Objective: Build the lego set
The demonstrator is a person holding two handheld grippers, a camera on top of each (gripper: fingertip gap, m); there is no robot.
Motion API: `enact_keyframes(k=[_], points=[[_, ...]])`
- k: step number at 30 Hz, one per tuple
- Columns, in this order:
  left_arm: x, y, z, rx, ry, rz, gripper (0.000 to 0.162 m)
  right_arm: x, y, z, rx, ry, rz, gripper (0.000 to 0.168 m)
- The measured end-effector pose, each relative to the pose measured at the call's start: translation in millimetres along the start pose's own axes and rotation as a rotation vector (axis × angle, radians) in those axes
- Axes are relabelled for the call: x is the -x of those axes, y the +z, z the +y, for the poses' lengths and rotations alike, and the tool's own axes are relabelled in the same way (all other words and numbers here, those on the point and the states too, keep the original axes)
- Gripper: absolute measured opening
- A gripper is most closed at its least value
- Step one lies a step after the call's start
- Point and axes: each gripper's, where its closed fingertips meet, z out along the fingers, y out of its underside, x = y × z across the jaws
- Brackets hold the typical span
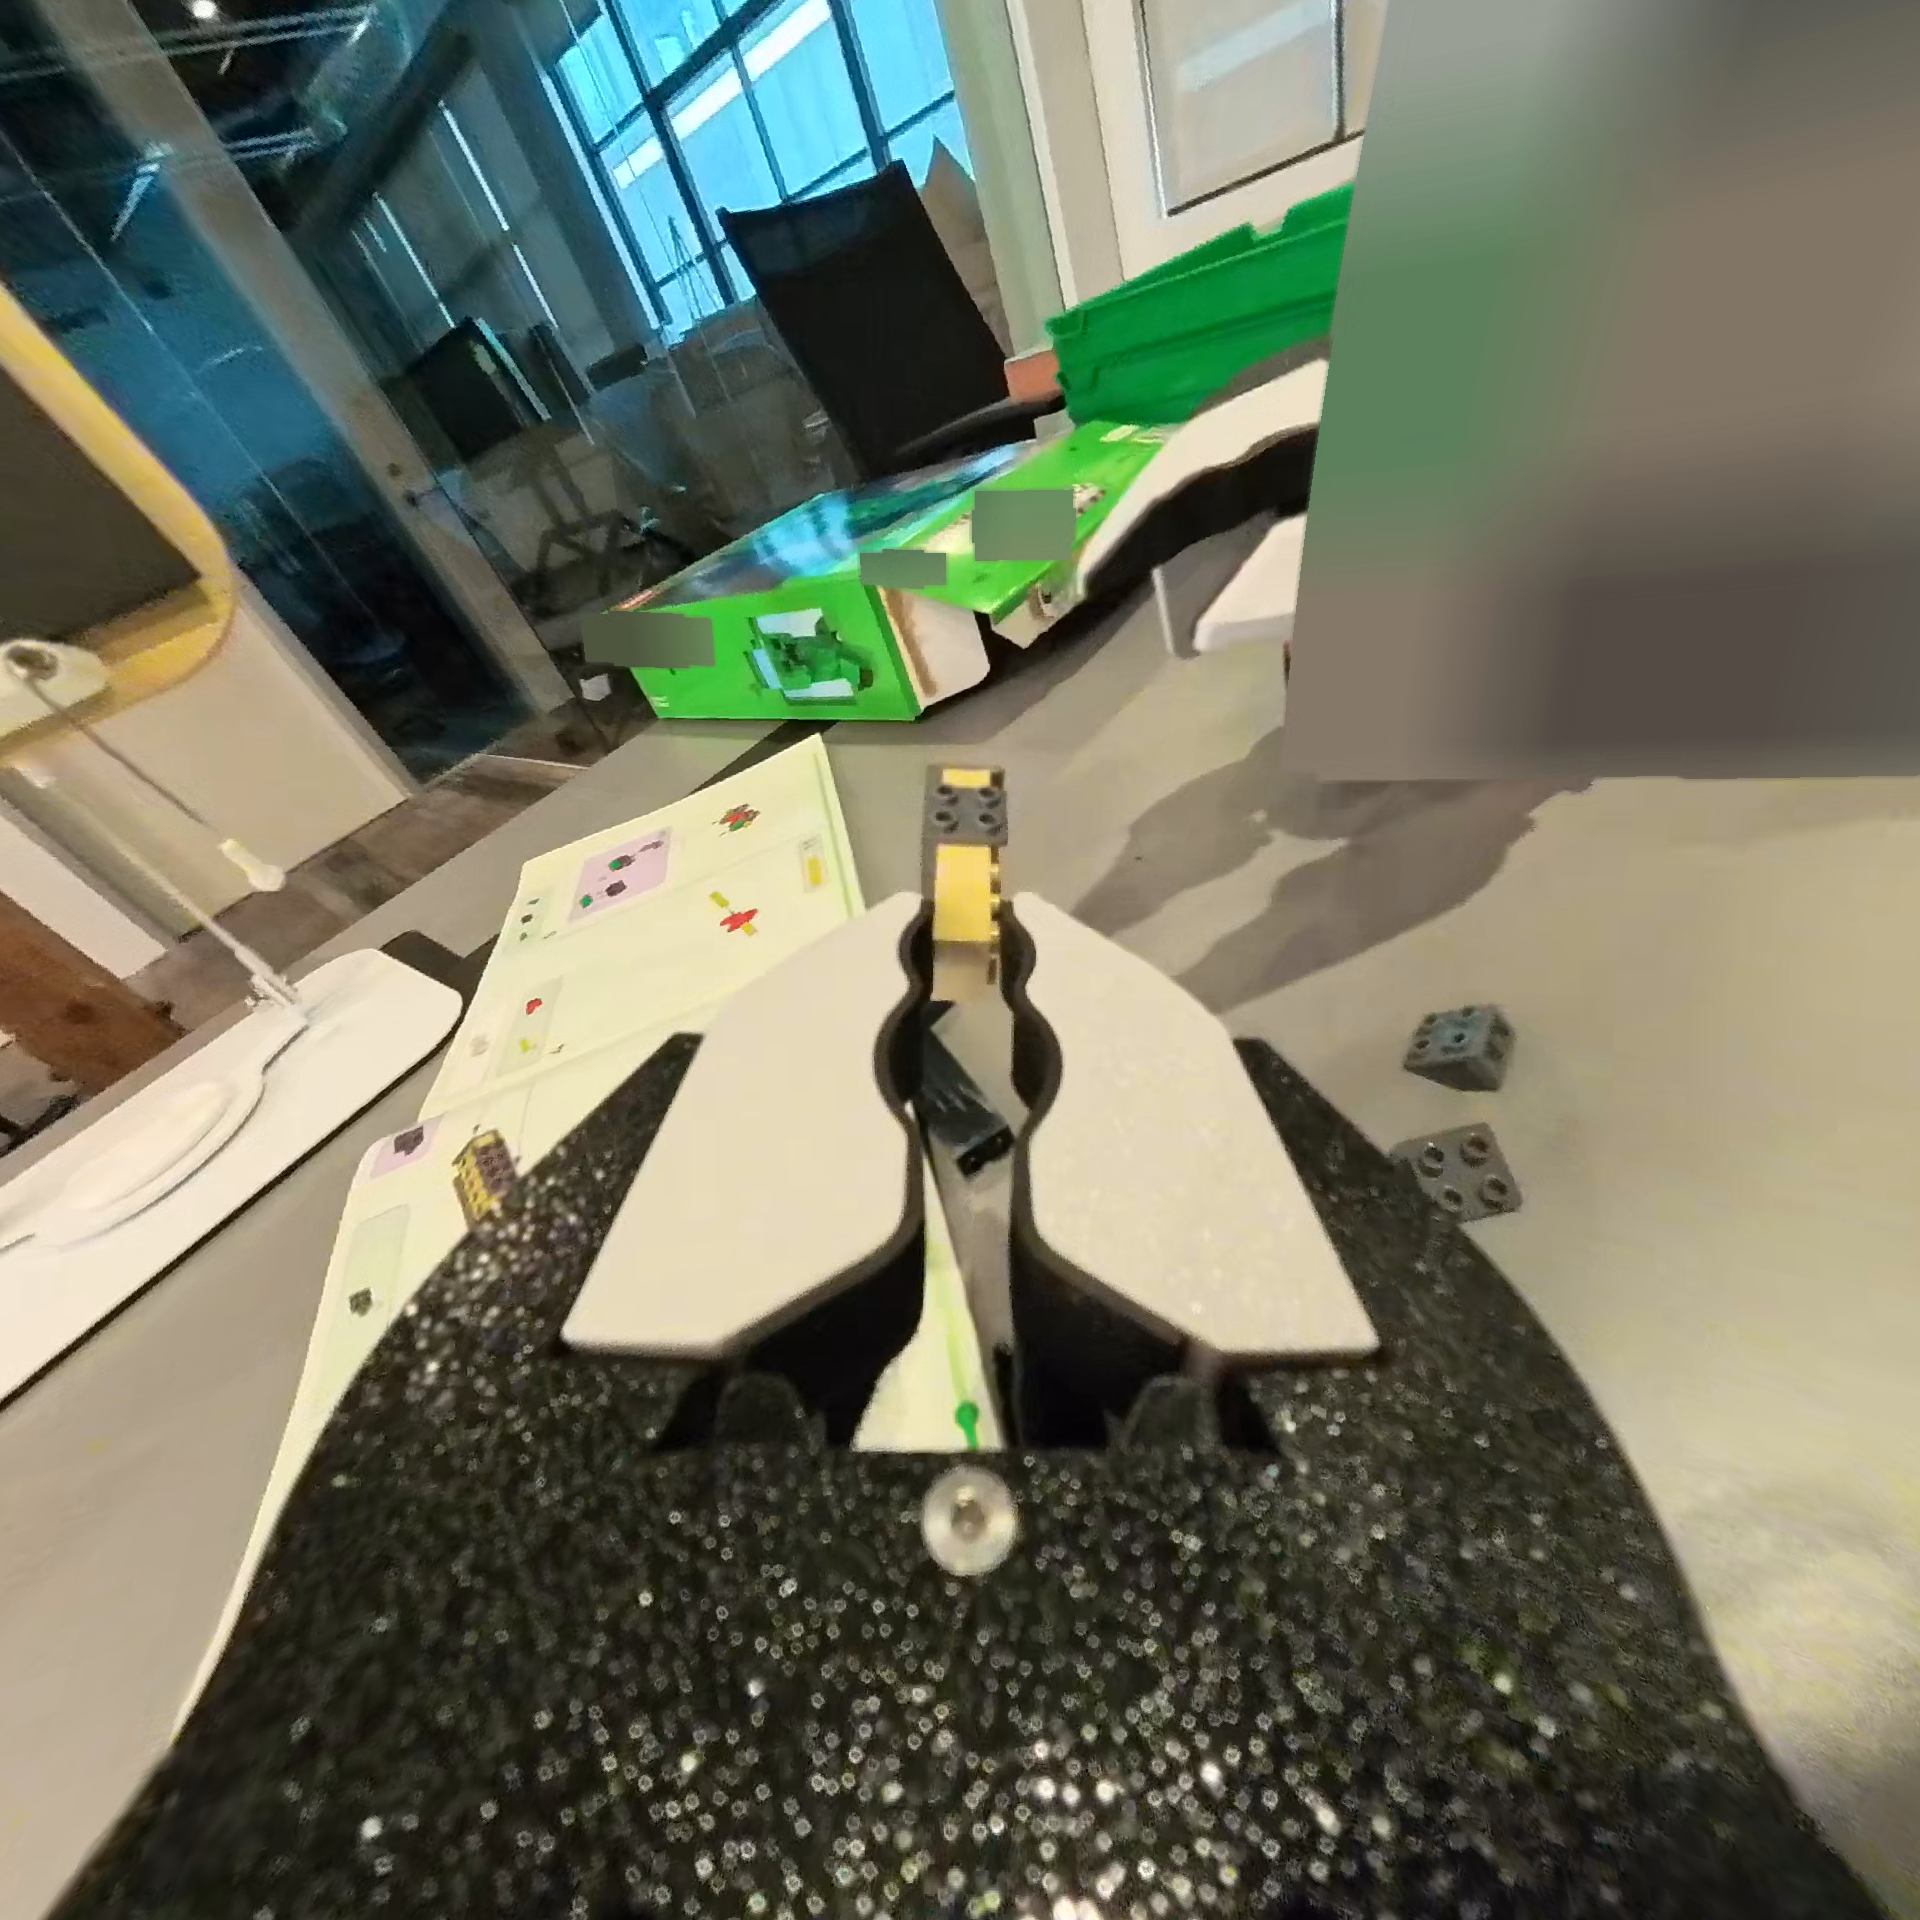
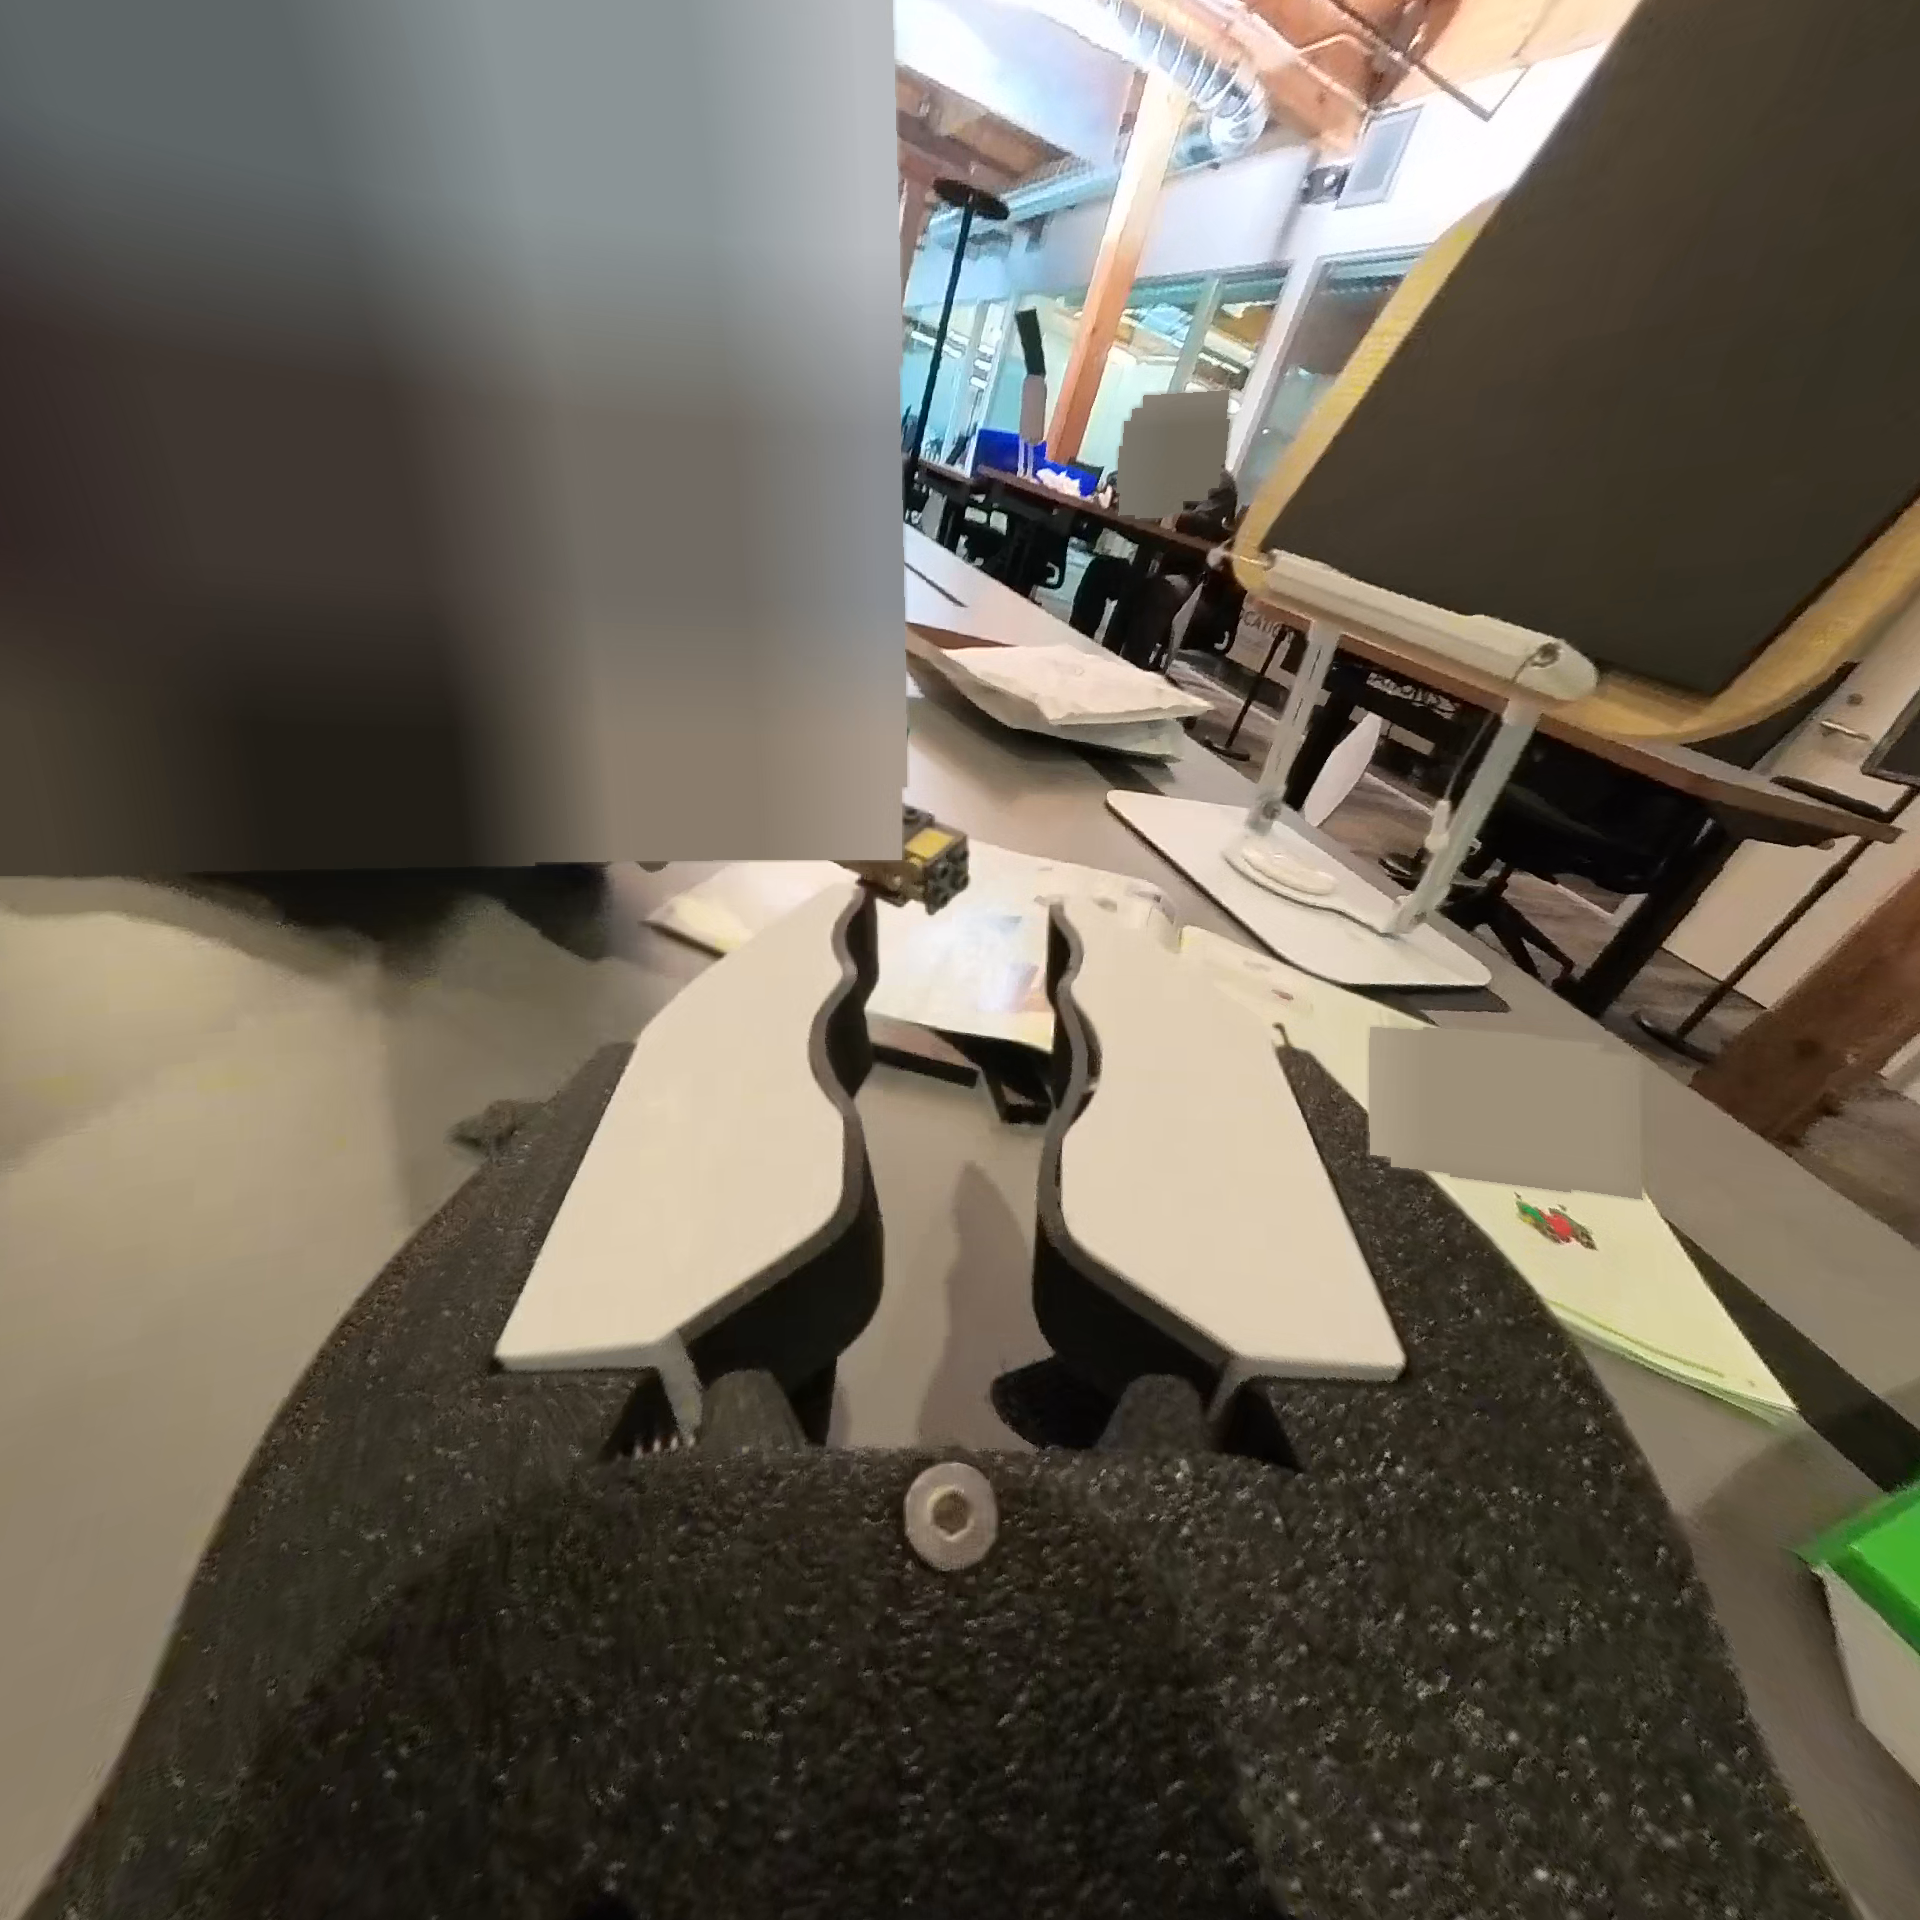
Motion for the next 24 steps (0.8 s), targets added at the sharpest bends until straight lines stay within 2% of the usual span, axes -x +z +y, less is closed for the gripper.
enact_keyframes(k=[8, 12, 15, 18, 20, 21, 24], points=[[-20.6, 2.5, -3.2, -0.015, 0.101, 0.072, 0.011, 44.5, -12.2, 22.4, 0.256, -0.054, -0.112, 0.018], [-20.0, 1.0, -5.6, -0.033, 0.078, 0.079, 0.011, 51.6, -22.5, 30.5, 0.396, 0.014, 0.031, 0.014], [-17.9, -0.2, -7.5, -0.049, 0.059, 0.077, 0.011, 59.1, -33.6, 49.2, 0.598, 0.198, 0.207, 0.016], [-18.0, -0.8, -8.5, -0.057, 0.058, 0.077, 0.011, 81.9, -34.0, 58.6, 0.697, 0.334, 0.311, 0.017], [-19.2, -1.1, -9.3, -0.062, 0.066, 0.081, 0.011, 88.5, -32.3, 61.5, 0.747, 0.320, 0.402, 0.013], [-20.2, -1.2, -9.9, -0.065, 0.069, 0.084, 0.011, 90.5, -30.4, 60.7, 0.764, 0.285, 0.435, 0.005], [-23.3, -1.7, -11.7, -0.071, 0.086, 0.094, 0.011, 102.6, -14.8, 54.7, 0.786, 0.222, 0.420, 0.000]])
